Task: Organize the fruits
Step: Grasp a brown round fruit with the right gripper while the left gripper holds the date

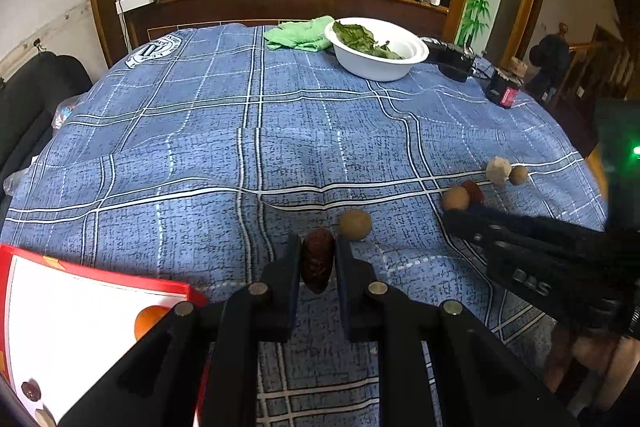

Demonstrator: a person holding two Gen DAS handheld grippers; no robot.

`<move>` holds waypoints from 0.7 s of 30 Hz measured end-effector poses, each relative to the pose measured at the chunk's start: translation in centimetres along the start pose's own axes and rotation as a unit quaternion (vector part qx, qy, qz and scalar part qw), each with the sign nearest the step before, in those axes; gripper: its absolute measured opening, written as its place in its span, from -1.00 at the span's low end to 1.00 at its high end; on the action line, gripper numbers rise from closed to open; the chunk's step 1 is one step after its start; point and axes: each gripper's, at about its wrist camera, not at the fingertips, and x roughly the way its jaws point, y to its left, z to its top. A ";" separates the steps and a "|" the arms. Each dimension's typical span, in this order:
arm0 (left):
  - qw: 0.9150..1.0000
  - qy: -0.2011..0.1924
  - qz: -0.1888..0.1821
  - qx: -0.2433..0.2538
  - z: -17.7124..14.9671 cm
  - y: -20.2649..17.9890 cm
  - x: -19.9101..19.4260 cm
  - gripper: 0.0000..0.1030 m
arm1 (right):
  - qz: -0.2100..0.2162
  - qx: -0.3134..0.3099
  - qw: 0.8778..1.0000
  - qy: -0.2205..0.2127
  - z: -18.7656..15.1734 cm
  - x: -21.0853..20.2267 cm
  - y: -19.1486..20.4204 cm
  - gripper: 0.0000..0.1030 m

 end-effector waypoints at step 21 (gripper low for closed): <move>1.000 -0.002 -0.019 -0.016 -0.1 1.0 0.0 -0.71 | -0.028 -0.002 1.000 -0.012 2.6 2.9 0.3 -0.39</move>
